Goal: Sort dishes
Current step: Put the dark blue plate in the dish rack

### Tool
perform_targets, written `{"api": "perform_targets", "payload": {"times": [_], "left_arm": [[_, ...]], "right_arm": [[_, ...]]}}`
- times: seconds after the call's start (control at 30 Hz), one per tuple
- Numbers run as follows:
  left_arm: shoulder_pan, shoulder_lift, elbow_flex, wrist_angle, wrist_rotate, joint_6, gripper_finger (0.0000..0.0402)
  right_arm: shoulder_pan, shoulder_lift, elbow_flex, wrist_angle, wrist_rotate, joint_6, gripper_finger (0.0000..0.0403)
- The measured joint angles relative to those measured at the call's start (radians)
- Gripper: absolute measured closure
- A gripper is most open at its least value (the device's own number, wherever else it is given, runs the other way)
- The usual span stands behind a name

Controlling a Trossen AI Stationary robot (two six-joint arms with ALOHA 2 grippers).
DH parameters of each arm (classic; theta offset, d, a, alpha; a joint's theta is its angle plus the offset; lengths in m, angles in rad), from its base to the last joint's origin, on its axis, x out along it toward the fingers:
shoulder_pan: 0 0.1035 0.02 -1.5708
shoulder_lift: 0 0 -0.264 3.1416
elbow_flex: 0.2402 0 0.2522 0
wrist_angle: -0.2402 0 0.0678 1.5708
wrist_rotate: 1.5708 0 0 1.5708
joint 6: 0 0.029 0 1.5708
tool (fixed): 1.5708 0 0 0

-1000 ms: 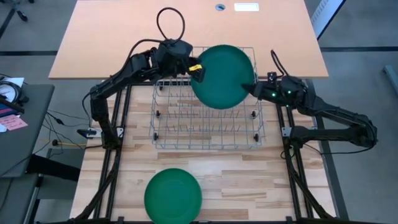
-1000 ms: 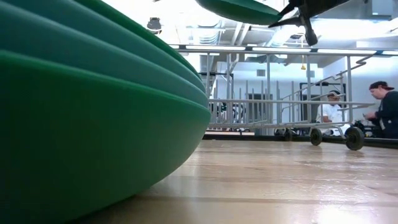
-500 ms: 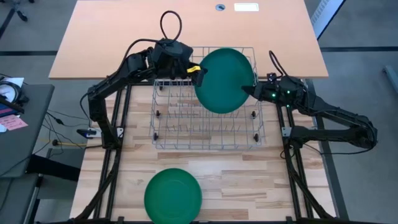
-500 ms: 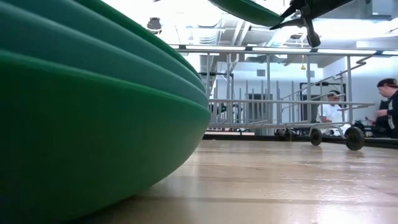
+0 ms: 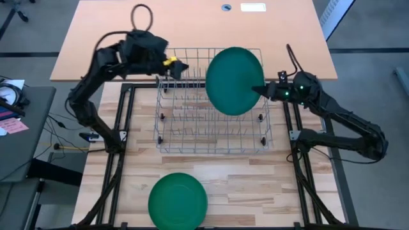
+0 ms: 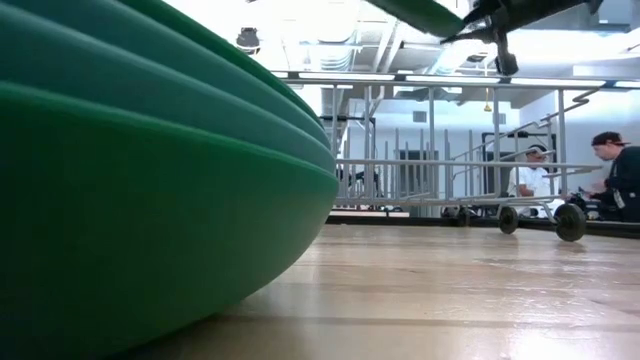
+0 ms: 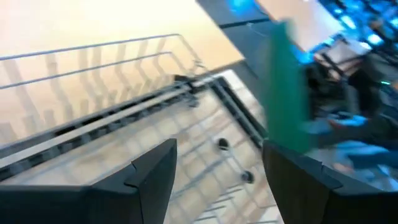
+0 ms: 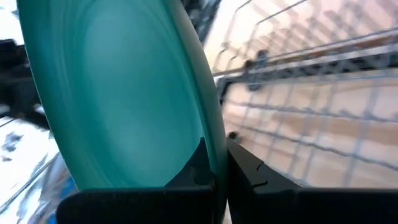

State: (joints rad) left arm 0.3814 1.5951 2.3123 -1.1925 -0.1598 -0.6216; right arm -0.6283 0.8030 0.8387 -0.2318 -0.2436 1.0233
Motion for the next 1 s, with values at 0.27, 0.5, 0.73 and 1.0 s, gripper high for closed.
{"api": "perform_targets", "payload": {"times": [0.27,0.5,0.73,1.0], "left_arm": [[0.114,-0.014,0.000,-0.107,0.013,0.013,0.0171],[0.161,0.011,0.000,-0.083,0.156,0.000,0.0171],[0.149,0.027,0.000,-0.048,0.240,0.023,0.0171],[0.094,0.026,0.000,-0.049,0.269,0.023,0.0171]], "right_arm": [[-0.013,0.032,0.000,0.405,-0.271,0.060,0.0388],[0.074,0.075,0.000,0.997,-0.286,0.179,0.0388],[0.248,0.139,0.000,1.410,-0.339,0.073,0.0387],[0.441,0.234,0.000,1.633,-0.315,-0.044,0.0387]]}}
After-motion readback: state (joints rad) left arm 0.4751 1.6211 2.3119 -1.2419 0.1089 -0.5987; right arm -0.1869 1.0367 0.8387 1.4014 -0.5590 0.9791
